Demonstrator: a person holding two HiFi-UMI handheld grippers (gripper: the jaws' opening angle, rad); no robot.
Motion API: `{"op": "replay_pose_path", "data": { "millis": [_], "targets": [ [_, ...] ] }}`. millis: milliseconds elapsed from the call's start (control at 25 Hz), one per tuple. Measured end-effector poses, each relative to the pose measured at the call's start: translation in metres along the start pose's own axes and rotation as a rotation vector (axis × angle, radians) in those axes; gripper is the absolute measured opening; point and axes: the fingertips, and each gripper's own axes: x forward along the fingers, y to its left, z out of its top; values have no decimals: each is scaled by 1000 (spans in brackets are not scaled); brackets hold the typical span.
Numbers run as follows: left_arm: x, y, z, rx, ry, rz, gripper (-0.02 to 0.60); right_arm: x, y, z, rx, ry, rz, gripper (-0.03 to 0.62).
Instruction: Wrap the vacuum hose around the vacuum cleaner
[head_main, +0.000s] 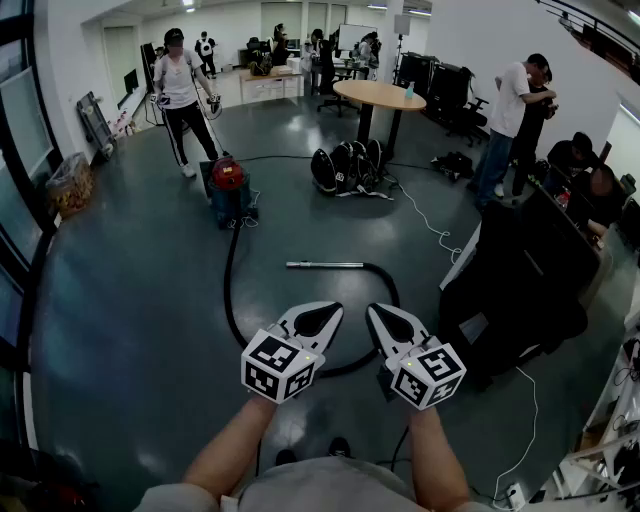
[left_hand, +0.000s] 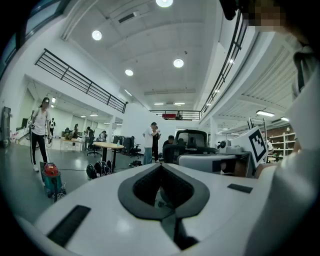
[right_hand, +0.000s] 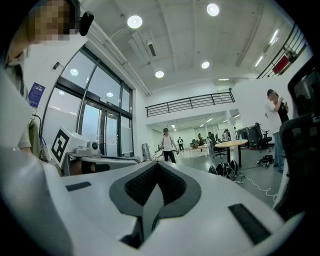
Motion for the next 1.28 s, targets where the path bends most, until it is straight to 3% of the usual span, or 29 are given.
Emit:
{"op": "replay_pose_path", "data": {
  "millis": [720,1280],
  "targets": [
    [9,-5,2,3,-3,1,8,-5,-11,2,-18,-10,-5,3],
    [70,-20,-9,7,40,40,8,-24,-85,2,-17,-4,12,3]
  ]
}}
